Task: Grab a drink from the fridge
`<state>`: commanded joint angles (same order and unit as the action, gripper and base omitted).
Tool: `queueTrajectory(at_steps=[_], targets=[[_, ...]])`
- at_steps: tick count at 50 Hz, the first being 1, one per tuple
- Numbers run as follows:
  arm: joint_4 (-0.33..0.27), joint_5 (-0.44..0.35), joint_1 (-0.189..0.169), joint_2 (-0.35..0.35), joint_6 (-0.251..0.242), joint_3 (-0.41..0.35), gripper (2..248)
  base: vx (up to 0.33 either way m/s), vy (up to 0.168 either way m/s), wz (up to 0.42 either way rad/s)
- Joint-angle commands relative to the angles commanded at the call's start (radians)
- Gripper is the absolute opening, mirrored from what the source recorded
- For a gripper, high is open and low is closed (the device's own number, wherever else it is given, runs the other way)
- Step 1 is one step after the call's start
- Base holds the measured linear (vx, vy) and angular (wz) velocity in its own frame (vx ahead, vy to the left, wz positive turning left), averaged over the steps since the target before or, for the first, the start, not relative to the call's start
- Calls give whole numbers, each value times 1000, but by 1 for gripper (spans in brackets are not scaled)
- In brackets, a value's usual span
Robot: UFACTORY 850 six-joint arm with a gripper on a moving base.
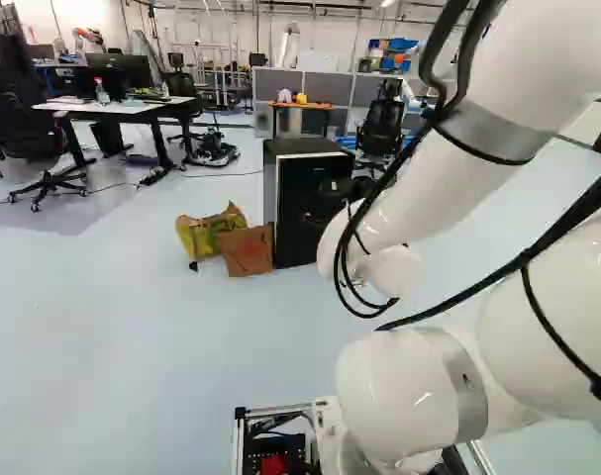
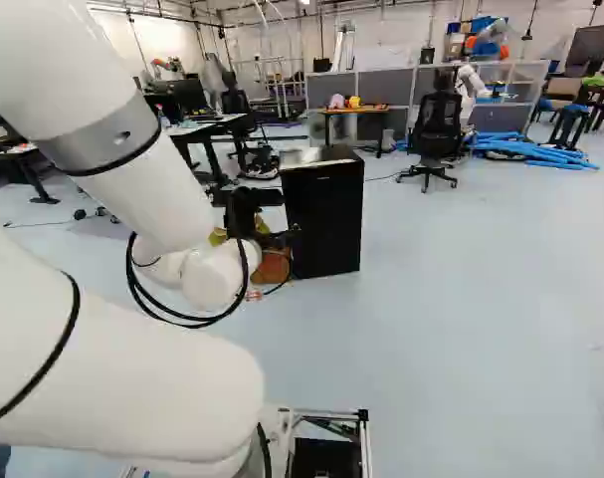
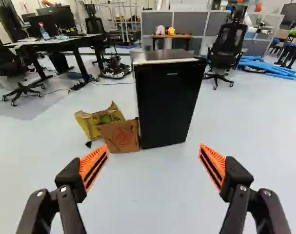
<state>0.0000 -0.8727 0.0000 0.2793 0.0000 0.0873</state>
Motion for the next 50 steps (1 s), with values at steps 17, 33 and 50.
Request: queueTrajectory(at_steps=[17,33,50], targets=[[0,0,0,0,0,0,247,0,0,0],[0,0,0,0,0,0,247,11,-2,-5],[0,0,0,0,0,0,247,84,-1,1]])
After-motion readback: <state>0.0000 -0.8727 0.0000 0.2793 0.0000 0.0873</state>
